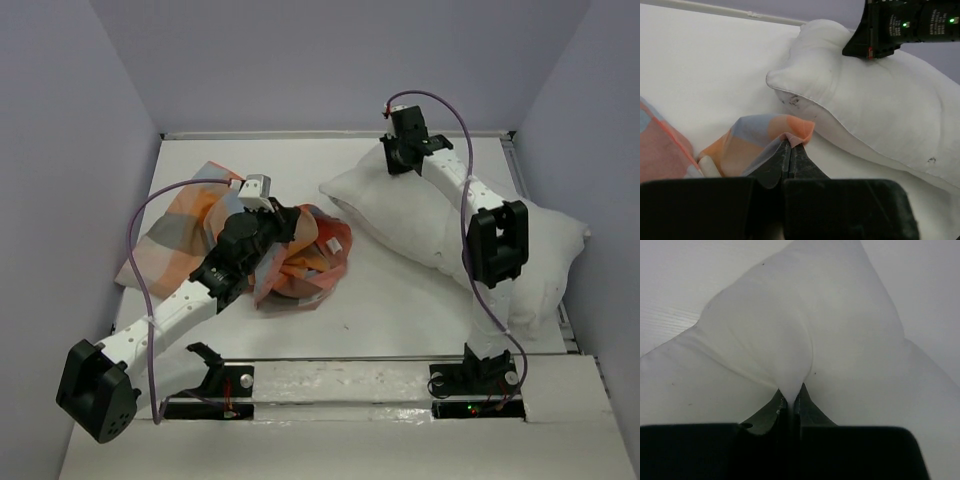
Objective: Put the pillow into the pillowcase
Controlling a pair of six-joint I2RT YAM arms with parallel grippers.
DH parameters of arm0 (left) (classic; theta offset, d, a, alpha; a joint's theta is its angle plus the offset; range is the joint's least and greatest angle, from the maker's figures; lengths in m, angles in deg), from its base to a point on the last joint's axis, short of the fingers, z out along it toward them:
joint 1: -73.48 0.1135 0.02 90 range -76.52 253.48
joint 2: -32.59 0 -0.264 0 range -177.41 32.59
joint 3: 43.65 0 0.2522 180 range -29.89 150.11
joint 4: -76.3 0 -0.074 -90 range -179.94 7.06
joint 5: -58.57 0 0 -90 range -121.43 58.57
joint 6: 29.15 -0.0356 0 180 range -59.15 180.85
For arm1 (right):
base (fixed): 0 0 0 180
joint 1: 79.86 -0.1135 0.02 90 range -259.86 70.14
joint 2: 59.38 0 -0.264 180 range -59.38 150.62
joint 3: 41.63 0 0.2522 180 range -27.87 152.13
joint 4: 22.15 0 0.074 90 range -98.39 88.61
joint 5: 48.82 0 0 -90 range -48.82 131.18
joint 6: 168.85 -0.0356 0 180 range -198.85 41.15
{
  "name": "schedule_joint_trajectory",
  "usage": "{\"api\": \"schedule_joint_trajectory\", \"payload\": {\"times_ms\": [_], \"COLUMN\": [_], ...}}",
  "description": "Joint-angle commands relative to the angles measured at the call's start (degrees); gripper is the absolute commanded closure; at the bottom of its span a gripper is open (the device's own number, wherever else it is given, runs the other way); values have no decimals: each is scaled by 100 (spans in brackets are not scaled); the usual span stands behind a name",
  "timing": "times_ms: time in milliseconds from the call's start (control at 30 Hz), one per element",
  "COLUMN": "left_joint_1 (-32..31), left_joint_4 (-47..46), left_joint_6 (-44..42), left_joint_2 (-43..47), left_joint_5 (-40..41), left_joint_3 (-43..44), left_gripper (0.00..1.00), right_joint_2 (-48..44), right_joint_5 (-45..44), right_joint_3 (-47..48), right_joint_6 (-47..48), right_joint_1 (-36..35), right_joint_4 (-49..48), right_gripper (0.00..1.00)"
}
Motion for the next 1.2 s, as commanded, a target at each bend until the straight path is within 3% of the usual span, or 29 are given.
{"api": "schedule_joint_trajectory", "payload": {"times_ms": [0, 133, 233, 267, 333, 467, 633, 933, 1167], "left_joint_1": [114, 289, 412, 474, 649, 931, 1019, 1046, 1046], "left_joint_4": [-401, -533, -647, -647, -761, -946, -1060, -973, -517], "left_joint_6": [64, 152, 187, 213, 283, 459, 521, 512, 372], "left_joint_2": [-38, -109, -196, -205, -258, -390, -539, -329, 514], "left_joint_5": [-166, -281, -281, -298, -412, -850, -993, -1194, -1194], "left_joint_3": [322, 304, 304, 304, 313, 392, 559, 454, 199], "left_gripper": [100, 100, 100, 100, 100, 100, 100, 100, 100], "right_joint_2": [-1294, -3552, -5193, -5549, -6373, -7046, -7187, -6871, -5546], "right_joint_5": [-351, 44, 2092, 2101, 3938, 5315, 5003, 4465, 3850], "right_joint_3": [-473, -1879, -3167, -3522, -4481, -5309, -5441, -5829, -5179], "right_joint_6": [-432, -635, -1134, -1293, -1663, -1875, -1419, -1435, -1234], "right_joint_1": [191, 191, 191, 191, 191, -230, -1450, -1672, -1935], "right_joint_4": [-201, -1321, -1969, -1971, -2662, -2982, -2368, -2235, -2138], "right_gripper": [100, 100, 100, 100, 100, 100, 100, 100, 100]}}
